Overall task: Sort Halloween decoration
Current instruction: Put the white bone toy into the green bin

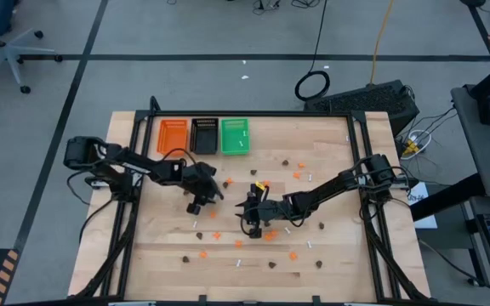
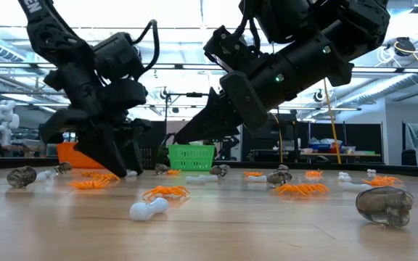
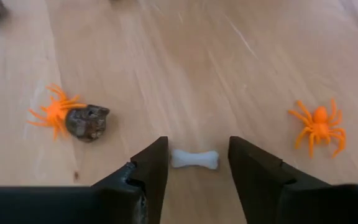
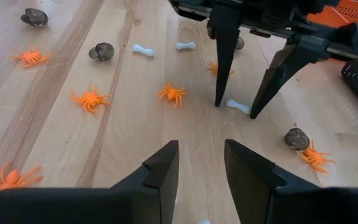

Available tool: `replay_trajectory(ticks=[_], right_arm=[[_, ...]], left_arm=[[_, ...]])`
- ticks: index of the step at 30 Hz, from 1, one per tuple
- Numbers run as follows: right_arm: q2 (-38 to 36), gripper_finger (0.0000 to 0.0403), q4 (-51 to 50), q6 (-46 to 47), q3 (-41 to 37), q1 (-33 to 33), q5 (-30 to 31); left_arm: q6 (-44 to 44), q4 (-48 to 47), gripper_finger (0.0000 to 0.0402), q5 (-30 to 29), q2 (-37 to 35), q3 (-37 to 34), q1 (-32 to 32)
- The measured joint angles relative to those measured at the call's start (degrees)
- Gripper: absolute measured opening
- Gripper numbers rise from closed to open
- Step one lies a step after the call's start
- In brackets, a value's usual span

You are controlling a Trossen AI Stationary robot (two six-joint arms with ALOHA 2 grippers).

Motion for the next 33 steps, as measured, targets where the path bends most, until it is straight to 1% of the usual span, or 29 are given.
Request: replay_trajectory(ticks=[6, 10, 13, 18, 24, 33], right_arm=[[0.0, 0.0114, 0.0, 0.0, 0.0, 0.0, 0.0], [0.0, 0.0114, 0.0, -0.1, 0.0, 0.0, 0.0], [0.0, 0.0114, 0.0, -0.1, 0.0, 0.0, 0.0], [0.0, 0.0114, 0.0, 0.0, 0.0, 0.0, 0.0], [0.0, 0.0114, -0.1, 0.0, 0.0, 0.0, 0.0], [0.0, 0.0114, -1.3, 0.1, 0.0, -0.5, 0.0]], left_arm=[[0.4, -0.3, 0.0121, 2.0, 0.4, 0.0, 2.1], [2.2, -0.3, 0.0092, 2.1, 0.4, 0.0, 2.1], [1.7, -0.3, 0.0080, 2.1, 0.4, 0.0, 2.1], [1.2, 0.9, 0.0081, 1.4, 0.4, -0.1, 1.7], [1.1, 1.9, 0.0083, -1.3, -0.4, 0.1, 0.2], [1.1, 1.4, 0.0082, -4.3, -5.7, 0.7, -2.0]])
